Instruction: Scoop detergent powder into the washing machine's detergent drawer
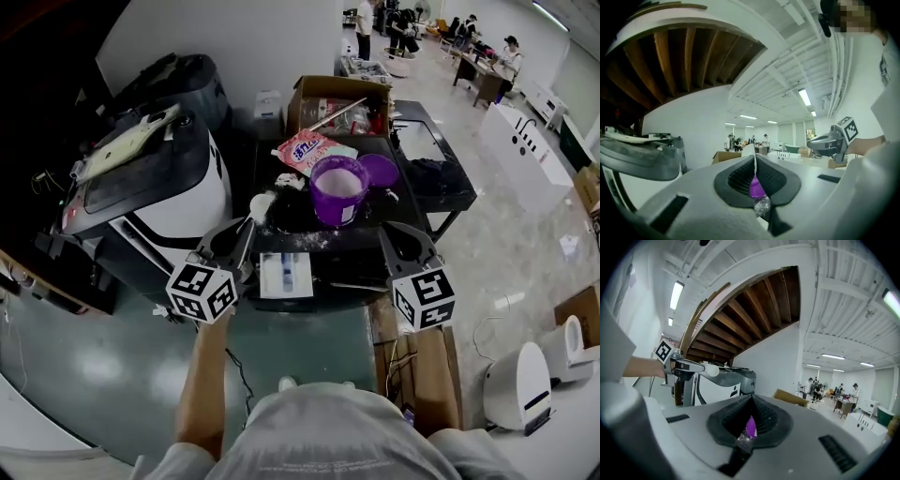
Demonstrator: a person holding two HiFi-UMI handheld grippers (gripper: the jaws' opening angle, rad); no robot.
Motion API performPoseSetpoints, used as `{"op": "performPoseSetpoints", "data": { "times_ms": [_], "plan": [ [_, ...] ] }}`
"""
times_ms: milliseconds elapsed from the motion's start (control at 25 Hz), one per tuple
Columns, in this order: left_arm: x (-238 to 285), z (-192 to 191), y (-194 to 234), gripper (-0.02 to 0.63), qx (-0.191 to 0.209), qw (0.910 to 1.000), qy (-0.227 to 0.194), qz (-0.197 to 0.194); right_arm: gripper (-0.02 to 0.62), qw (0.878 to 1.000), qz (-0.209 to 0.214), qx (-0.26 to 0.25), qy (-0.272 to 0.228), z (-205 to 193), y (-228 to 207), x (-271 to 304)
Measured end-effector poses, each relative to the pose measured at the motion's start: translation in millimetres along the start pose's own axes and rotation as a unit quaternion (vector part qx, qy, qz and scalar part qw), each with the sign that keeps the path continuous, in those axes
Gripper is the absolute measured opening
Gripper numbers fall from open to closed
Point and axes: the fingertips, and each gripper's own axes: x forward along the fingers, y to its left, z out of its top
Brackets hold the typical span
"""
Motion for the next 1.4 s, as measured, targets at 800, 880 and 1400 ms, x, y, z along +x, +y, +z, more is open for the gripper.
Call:
{"op": "performPoseSetpoints", "data": {
  "times_ms": [800,880,1400],
  "plan": [
    [-52,95,-19,0.015,0.084,0.9932,-0.080,0.016,0.005,0.995,0.035,-0.047,-0.079,90,30,-3],
    [-51,93,-19,0.015,0.083,0.9935,-0.076,0.016,0.005,0.996,0.036,-0.046,-0.074,86,32,-2],
    [-57,81,-15,0.015,0.075,0.9948,-0.063,0.027,0.005,0.996,0.043,-0.039,-0.069,80,37,0]
  ]
}}
